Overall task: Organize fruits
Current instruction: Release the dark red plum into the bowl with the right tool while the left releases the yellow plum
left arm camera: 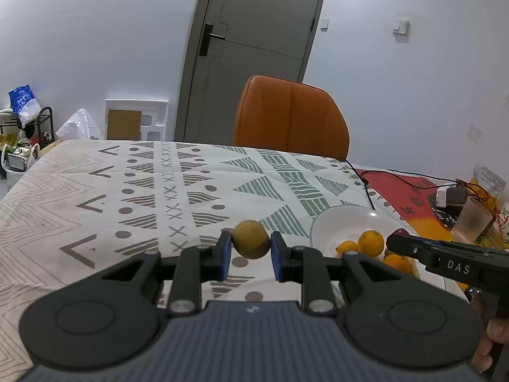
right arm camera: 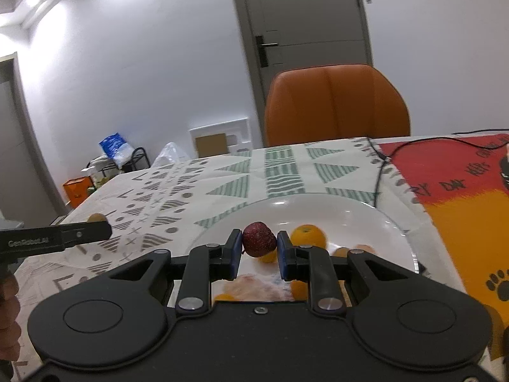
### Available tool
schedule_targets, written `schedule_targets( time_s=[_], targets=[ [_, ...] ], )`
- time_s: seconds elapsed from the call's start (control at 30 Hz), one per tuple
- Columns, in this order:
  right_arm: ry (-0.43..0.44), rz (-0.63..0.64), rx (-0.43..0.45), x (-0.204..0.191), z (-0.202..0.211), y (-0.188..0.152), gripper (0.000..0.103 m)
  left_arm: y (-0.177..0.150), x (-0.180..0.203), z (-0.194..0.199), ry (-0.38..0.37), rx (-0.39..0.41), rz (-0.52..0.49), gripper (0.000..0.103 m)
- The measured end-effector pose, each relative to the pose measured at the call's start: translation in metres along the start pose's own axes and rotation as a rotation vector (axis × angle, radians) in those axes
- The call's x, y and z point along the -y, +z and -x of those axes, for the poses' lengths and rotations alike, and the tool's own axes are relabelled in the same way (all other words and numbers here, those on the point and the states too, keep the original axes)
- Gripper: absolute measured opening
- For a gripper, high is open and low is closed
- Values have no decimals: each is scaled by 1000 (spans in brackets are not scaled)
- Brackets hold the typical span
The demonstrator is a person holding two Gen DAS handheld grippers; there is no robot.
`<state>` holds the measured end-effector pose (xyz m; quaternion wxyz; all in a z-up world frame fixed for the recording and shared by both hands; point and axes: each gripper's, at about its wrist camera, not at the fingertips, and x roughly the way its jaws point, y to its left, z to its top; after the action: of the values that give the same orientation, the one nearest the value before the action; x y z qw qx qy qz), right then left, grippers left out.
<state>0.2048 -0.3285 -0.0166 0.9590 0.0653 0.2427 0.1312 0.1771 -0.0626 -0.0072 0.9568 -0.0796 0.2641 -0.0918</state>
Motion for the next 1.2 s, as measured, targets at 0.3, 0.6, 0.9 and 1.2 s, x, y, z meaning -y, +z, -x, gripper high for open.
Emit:
schedule_targets(
  time_s=[0.3,0.6,0.9,1.2],
  targets=[
    [-17,-38,17,19,6,-1,29,2,16,-11,-23,-11,-21,24],
    [-15,-58,22,27,17,-5,30,4,36,-20,-49,-20,-58,24],
    [-29,-94,29,39,25,-12,41,6,62,-32,-84,-35,-106,24],
    [-15,-92,39,43,33,-16,41,10,83,-42,-85,-27,-138,28]
  ],
)
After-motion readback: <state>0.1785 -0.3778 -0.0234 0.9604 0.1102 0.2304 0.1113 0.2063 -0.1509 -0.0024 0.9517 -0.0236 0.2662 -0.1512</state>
